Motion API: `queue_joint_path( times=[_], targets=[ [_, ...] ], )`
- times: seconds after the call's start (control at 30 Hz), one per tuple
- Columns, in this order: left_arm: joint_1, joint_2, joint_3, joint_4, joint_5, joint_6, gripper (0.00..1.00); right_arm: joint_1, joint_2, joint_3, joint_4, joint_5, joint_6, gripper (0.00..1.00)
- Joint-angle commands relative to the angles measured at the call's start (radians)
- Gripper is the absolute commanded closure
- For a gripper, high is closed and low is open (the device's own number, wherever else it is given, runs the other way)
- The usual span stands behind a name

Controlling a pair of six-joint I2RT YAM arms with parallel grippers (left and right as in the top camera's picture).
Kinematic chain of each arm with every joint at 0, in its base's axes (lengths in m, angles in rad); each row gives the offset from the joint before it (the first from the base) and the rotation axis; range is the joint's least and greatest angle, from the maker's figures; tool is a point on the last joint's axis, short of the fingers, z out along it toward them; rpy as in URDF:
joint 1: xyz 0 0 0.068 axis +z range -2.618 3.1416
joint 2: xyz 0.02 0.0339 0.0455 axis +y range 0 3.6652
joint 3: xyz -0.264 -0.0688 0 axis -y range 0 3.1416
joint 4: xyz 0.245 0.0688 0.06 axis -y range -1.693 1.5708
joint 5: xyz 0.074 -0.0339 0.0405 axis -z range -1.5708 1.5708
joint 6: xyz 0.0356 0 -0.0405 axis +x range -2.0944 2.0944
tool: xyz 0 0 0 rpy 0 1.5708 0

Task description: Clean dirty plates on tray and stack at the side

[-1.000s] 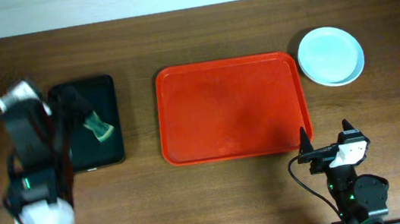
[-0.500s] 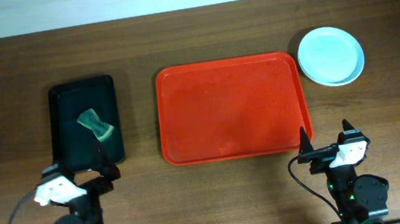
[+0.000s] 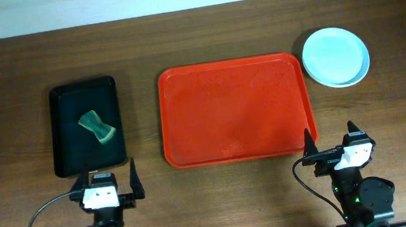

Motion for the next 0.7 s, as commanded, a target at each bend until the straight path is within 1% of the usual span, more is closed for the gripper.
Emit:
queue_joint_path(
  times=[0.0,0.2,0.27,0.33,0.37,0.53,0.63,0.67],
  targets=[
    [-0.004,-0.012,-0.008,0.0,0.01,0.057,0.01,0.008,-0.007,-0.009,-0.002,0.005,-0.003,0.02],
    [-0.004,-0.012,-0.008,0.0,-0.002,0.034,0.01,0.008,-0.007,-0.009,-0.002,0.005,-0.003,0.02],
    [-0.004,-0.012,-0.008,0.004,-0.056,-0.043,0.01,0.008,-0.007,-0.009,-0.002,0.005,-0.003,0.02],
    [-0.004,-0.012,-0.008,0.012,-0.123,-0.169,0.01,0.008,-0.007,-0.009,-0.002,0.005,-0.003,0.02],
    [-0.004,-0.012,-0.008,0.012,-0.133,-0.208,0.01,0.008,-0.007,-0.009,-0.002,0.005,-0.003,0.01],
    [-0.004,-0.012,-0.008,0.008,-0.13,-0.183,0.01,0.008,-0.007,-0.009,-0.002,0.005,-0.003,0.02],
    [-0.004,-0.012,-0.007,0.001,-0.082,-0.123,0.01,0.008,-0.007,-0.009,-0.002,0.005,-0.003,0.02],
    [-0.004,-0.012,-0.007,0.0,-0.08,-0.123,0.01,0.008,-0.007,-0.009,-0.002,0.005,-0.003,0.02]
  ],
)
